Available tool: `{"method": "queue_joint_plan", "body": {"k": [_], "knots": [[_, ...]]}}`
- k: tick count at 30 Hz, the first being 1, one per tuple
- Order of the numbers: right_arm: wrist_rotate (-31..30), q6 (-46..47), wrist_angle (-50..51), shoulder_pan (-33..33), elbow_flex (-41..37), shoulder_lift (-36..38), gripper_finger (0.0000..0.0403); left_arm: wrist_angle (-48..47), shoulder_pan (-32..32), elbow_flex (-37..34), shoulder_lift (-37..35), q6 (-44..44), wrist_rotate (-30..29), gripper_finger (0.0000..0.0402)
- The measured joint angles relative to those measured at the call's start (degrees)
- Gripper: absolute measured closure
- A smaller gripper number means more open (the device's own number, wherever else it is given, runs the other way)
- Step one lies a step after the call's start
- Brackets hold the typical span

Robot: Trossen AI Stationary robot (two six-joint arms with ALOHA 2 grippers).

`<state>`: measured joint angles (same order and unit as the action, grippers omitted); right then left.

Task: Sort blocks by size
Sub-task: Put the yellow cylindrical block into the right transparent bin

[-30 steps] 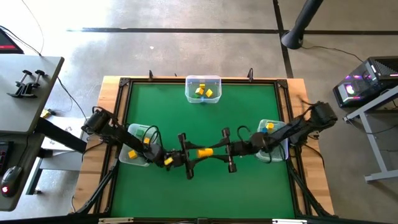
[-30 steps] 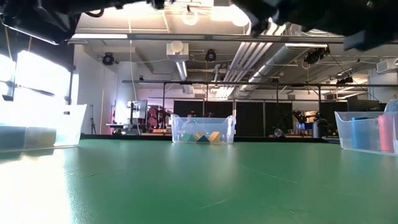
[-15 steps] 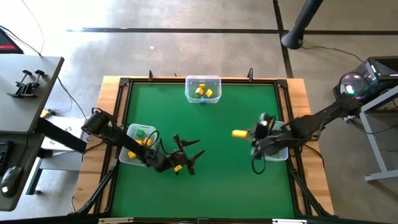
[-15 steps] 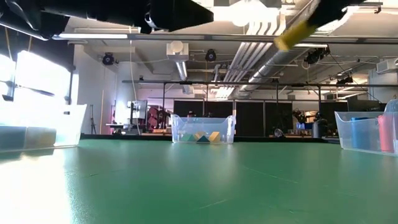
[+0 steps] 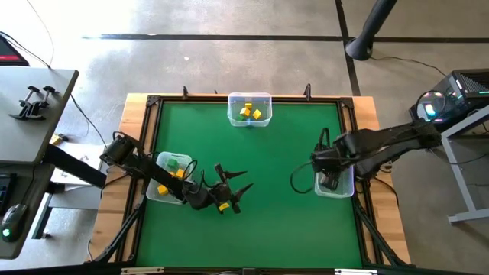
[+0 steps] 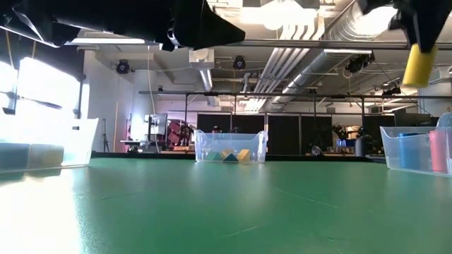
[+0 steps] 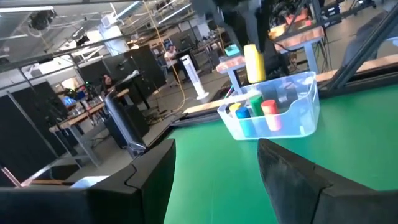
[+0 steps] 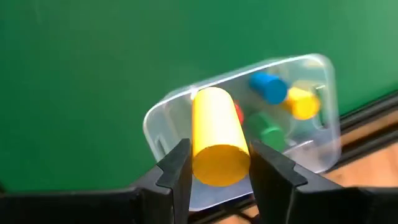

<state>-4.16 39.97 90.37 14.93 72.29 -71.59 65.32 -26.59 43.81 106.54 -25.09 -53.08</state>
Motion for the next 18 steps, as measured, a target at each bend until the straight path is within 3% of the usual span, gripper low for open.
{"method": "queue_joint_plan", "body": {"k": [5,10,18], "knots": [[9.3,-1.4,0.0,-2.2,-4.6,0.3,0.0278,-0.7,0.0,0.0,0.0,0.0,0.1,0.0188],[14.5,1.8,-0.2,-2.6,-10.5,0.3,0.0278,-1.5,0.1,0.0,0.0,1.2,0.3,0.0188],[15.4,2.5,-1.6,-2.6,-21.6,0.3,0.0278,-1.4,0.2,0.0,0.0,1.5,0.4,0.0188]]}}
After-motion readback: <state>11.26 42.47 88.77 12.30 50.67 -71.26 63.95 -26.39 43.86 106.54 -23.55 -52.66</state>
